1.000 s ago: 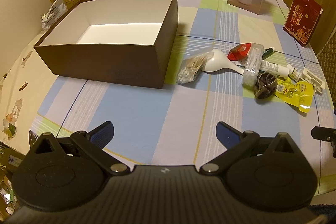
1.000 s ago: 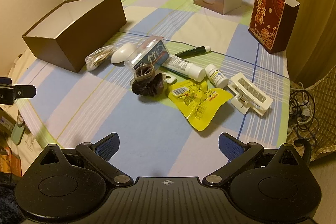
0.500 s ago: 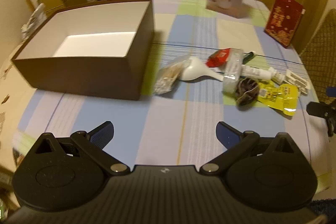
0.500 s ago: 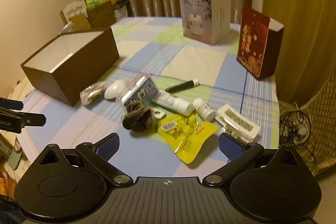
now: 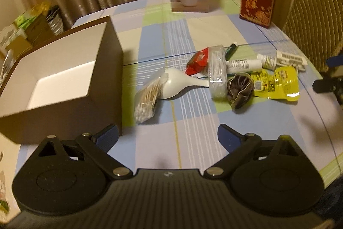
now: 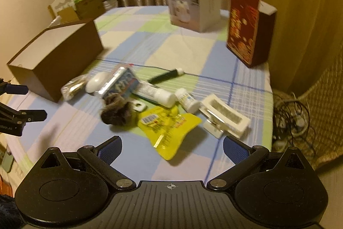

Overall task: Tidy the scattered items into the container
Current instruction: 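Grasp the cotton swab bag with the left tool while the right tool grasps the white hair clip, then carry the swab bag with the left tool while the right tool carries the hair clip to the box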

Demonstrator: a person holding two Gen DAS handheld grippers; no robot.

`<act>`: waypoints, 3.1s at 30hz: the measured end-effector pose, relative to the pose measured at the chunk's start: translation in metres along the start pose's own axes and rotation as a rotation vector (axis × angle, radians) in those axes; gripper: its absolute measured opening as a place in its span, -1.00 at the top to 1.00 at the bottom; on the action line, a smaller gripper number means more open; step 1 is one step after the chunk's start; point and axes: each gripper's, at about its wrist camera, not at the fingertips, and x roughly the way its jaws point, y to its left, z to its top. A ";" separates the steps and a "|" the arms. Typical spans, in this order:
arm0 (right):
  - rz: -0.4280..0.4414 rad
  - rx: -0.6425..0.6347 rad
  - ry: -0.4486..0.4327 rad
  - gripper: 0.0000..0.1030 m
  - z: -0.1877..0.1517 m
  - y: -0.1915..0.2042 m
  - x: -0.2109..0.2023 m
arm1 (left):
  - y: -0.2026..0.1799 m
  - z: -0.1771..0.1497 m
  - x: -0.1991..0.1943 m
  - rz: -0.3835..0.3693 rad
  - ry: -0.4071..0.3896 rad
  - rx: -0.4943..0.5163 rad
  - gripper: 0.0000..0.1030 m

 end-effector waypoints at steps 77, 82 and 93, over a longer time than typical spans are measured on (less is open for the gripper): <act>0.192 -0.450 0.163 0.11 0.030 -0.079 0.098 | 0.031 0.020 0.067 -0.024 0.210 -0.186 0.65; 0.132 -0.351 0.162 0.14 0.024 -0.078 0.086 | 0.030 0.018 0.062 -0.038 0.199 -0.190 0.65; 0.100 -0.103 0.061 0.14 0.038 -0.066 0.027 | 0.034 0.028 0.043 -0.113 0.132 -0.184 0.65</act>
